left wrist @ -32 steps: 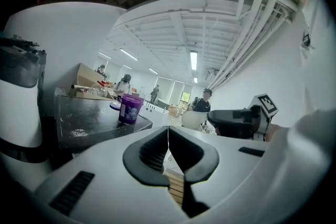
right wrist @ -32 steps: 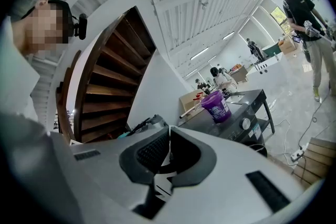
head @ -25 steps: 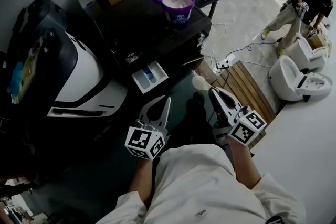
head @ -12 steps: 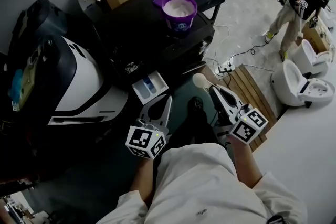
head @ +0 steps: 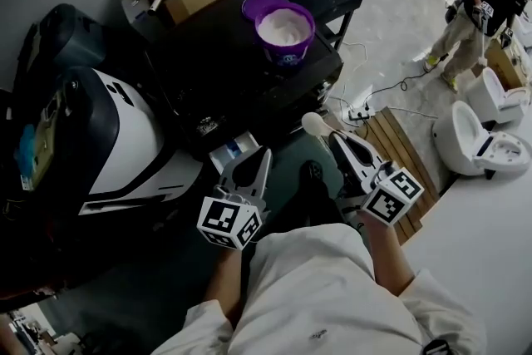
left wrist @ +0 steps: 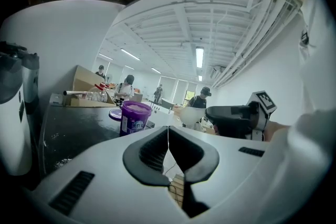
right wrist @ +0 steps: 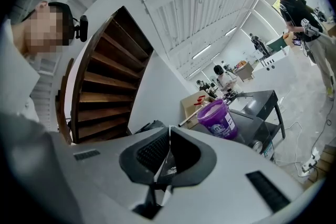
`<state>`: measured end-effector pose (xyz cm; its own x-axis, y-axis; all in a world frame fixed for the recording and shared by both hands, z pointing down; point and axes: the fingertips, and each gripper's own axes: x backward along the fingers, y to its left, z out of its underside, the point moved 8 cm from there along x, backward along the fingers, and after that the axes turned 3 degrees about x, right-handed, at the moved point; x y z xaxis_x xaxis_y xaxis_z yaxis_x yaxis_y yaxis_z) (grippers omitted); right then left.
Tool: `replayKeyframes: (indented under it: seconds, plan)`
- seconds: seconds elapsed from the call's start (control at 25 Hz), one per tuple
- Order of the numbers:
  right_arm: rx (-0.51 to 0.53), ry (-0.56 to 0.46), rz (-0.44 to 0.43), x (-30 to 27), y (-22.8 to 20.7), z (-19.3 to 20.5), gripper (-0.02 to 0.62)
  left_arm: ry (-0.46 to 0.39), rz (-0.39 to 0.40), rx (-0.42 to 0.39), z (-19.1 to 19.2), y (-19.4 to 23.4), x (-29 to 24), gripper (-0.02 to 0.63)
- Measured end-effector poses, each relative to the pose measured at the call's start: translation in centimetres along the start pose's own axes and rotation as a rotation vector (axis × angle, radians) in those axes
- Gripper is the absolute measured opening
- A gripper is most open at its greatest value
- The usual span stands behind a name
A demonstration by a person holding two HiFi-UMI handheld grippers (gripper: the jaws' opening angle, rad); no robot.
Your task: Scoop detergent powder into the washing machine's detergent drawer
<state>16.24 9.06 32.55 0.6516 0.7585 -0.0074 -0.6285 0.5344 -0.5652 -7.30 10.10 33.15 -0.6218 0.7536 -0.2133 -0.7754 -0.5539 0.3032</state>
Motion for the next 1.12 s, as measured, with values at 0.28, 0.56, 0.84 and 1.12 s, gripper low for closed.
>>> replayKeyframes:
  seconds: [0.28, 0.56, 0.84, 1.12]
  plan:
    - [0.005, 0.016, -0.021, -2.5, -2.8, -2.7, 0.014, 0.013, -0.019, 0.003, -1.5, 0.8, -3.7, 0.020]
    - [0.000, 0.034, -0.060, -4.9, -6.4, -5.2, 0.014, 0.009, -0.065, -0.002, -3.0, 1.1, -7.3, 0.020]
    - [0.003, 0.062, -0.110, -7.0, -10.0, -7.6, 0.014, -0.002, -0.141, 0.012, -3.7, 1.2, -10.3, 0.020]
    - [-0.005, 0.082, -0.148, -8.9, -13.3, -9.7, 0.014, -0.016, -0.213, 0.013, -4.6, 1.9, -13.1, 0.020]
